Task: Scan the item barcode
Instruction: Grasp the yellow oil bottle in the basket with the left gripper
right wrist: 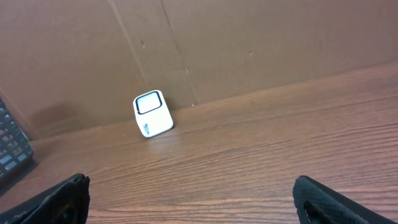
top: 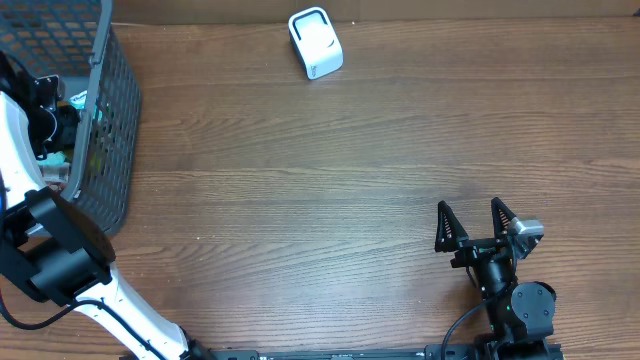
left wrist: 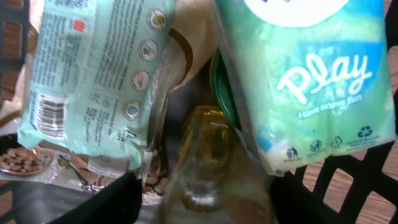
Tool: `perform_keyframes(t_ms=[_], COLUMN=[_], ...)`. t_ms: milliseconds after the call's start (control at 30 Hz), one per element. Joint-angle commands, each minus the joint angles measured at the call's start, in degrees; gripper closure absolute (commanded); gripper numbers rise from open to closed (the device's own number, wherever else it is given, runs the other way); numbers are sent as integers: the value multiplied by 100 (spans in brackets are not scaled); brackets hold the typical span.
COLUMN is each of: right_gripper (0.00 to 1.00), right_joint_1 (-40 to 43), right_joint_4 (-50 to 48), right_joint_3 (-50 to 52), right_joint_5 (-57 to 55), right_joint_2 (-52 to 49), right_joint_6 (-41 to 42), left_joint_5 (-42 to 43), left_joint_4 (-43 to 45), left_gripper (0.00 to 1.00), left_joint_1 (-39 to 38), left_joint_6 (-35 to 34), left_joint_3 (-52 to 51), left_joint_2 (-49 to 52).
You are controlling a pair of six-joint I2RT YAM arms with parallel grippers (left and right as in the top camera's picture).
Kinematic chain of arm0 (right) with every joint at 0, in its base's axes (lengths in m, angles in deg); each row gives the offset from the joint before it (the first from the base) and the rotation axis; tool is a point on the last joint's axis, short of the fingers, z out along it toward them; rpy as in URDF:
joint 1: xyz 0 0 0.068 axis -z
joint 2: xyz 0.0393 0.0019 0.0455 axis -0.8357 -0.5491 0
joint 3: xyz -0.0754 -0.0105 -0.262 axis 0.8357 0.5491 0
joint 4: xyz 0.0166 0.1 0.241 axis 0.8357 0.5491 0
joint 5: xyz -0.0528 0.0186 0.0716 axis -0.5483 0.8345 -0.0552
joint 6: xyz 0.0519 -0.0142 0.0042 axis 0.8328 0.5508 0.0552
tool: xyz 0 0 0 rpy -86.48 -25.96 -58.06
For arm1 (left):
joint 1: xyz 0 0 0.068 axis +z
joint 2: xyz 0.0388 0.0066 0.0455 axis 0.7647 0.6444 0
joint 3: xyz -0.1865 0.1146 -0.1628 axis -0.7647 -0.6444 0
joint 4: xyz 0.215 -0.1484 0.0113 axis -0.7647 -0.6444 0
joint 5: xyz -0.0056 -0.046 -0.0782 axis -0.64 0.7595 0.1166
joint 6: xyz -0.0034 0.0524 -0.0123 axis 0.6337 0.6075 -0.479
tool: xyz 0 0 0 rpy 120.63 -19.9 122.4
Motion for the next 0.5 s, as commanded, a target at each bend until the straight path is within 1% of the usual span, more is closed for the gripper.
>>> perform_keyframes(t_ms=[0, 33, 100, 133, 233, 300, 400, 467], right_gripper=[0, 0, 0, 0, 0, 0, 0, 0], right_joint_1=[15, 15, 15, 15, 15, 15, 15, 15], right_joint_4=[-31, -31, -31, -28, -31, -28, -28, -31], right_joint_3=[59, 59, 59, 59, 59, 59, 59, 59], right_joint_5=[-35, -35, -35, -35, -35, -35, -35, -35], right_joint_2=[31, 31, 31, 31, 31, 31, 31, 31], right_joint_6=[22, 22, 22, 22, 22, 22, 22, 22], left_joint_5=[7, 7, 7, 7, 7, 11, 55, 149], left_joint_4=[-24, -24, -24, -24, -24, -24, -87, -157], left_gripper=[41, 43, 49, 50, 61, 66, 71, 72], left_joint_1=[-11, -11, -11, -11, -11, -11, -11, -11], left_joint_6=[63, 63, 61, 61, 59, 39, 39, 39], left_joint_3=[44, 44, 44, 44, 48, 50, 114, 227], left_joint_2=[168, 168, 168, 168, 162, 155, 155, 142])
